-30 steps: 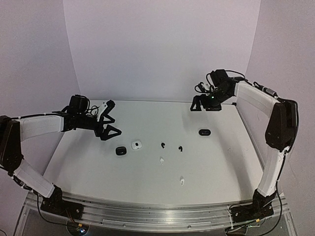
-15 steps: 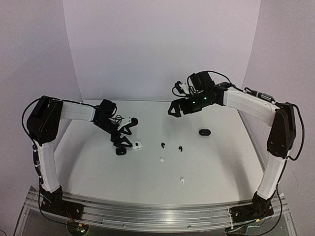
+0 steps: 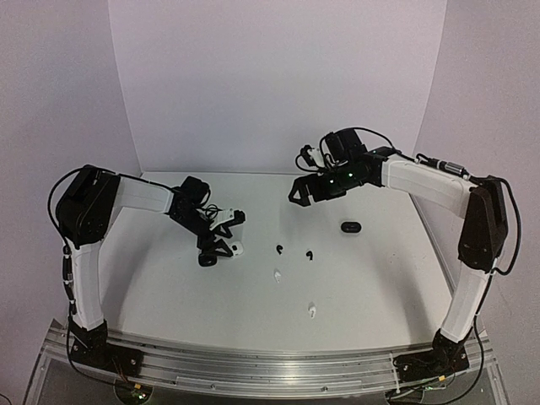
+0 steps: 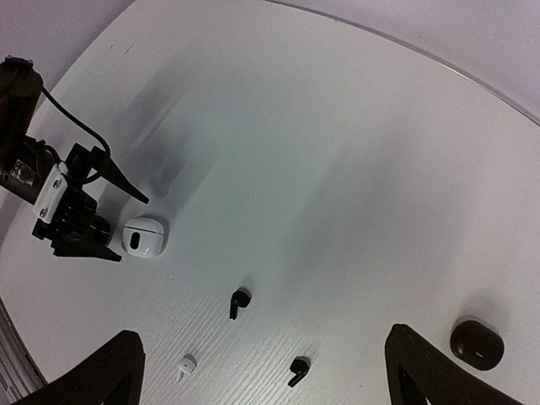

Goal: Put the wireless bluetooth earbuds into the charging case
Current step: Pick up the charging case from the center of the board, then pass from the left arm to the right

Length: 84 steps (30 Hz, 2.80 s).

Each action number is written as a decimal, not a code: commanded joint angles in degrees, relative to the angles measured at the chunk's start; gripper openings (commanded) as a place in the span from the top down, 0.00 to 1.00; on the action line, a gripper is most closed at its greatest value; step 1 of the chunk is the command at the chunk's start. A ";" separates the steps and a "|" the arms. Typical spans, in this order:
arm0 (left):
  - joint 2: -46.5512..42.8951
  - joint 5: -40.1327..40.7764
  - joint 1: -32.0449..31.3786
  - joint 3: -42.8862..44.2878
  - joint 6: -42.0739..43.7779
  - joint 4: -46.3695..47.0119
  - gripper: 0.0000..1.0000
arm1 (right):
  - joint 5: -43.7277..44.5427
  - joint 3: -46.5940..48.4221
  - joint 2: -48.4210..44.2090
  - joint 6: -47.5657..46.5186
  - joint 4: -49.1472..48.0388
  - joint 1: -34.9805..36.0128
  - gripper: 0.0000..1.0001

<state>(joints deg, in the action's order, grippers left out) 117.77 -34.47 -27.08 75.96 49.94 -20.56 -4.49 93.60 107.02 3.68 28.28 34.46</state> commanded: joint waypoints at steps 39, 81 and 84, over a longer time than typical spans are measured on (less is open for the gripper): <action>2.27 -2.44 -1.09 -1.88 0.18 3.86 0.84 | -2.65 0.67 -2.98 2.33 -2.08 0.45 0.02; -33.15 -12.07 -2.10 -12.90 30.92 15.69 0.90 | -27.23 10.59 9.92 14.74 -17.39 11.68 0.66; -33.41 -12.21 -2.27 -13.30 30.79 15.64 0.90 | -28.10 11.08 10.24 14.83 -17.83 11.68 0.84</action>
<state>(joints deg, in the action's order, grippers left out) 86.98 -44.52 -28.88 63.38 80.12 -4.46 -30.83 101.80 116.29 18.37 12.98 46.00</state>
